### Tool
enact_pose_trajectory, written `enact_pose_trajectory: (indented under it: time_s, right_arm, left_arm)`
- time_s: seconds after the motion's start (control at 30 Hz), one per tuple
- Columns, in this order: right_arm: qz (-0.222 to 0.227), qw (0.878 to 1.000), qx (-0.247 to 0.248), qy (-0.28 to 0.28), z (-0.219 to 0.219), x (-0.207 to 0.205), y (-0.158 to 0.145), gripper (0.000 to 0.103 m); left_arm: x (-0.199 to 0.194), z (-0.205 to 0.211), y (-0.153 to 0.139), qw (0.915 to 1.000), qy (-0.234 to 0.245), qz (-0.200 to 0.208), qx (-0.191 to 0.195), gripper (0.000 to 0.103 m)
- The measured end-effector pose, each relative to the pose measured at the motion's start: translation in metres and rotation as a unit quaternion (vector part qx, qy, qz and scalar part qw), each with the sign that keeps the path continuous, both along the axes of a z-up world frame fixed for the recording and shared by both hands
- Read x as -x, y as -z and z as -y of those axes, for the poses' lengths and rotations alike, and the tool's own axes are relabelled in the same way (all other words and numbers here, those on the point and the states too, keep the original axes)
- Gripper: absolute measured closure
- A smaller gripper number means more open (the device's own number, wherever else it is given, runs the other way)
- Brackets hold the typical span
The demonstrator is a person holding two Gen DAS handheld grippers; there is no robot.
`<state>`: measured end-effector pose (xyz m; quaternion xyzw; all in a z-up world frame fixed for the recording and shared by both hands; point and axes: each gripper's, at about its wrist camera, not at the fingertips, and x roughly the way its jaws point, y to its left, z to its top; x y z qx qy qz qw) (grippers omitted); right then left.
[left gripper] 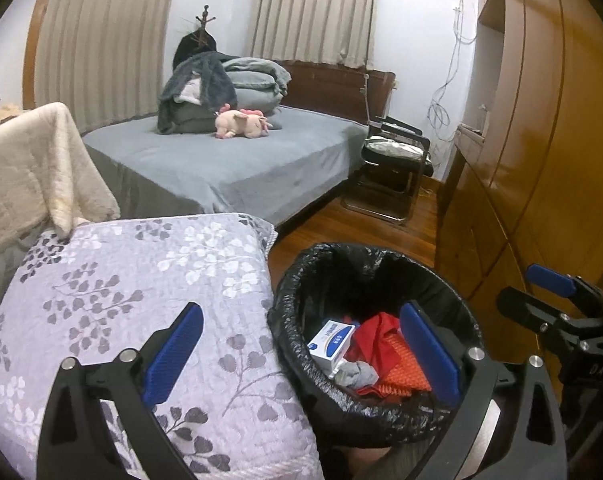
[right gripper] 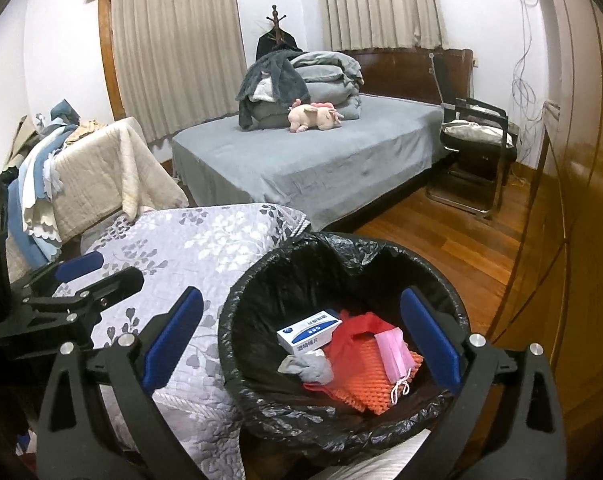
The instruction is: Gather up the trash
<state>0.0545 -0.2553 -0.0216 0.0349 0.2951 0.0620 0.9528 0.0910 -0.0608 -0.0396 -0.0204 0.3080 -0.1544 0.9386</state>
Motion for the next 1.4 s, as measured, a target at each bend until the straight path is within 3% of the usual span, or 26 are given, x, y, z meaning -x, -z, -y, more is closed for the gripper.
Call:
enact_pose_trajectory:
  time_s: [0.8,1.4]
  right_arm:
    - [0.037,0.999,0.017,-0.013,-0.023,0.024,-0.034,0.007]
    - [0.039,0.999,0.018,-0.014,-0.027,0.026,-0.035,0.006]
  left_arm:
    - [0.043,-0.018,-0.045,0.9983,-0.03,0.047,-0.015,0.006]
    - [0.049,-0.017,-0.05,0.998,-0.028,0.055,-0.017,0.006]
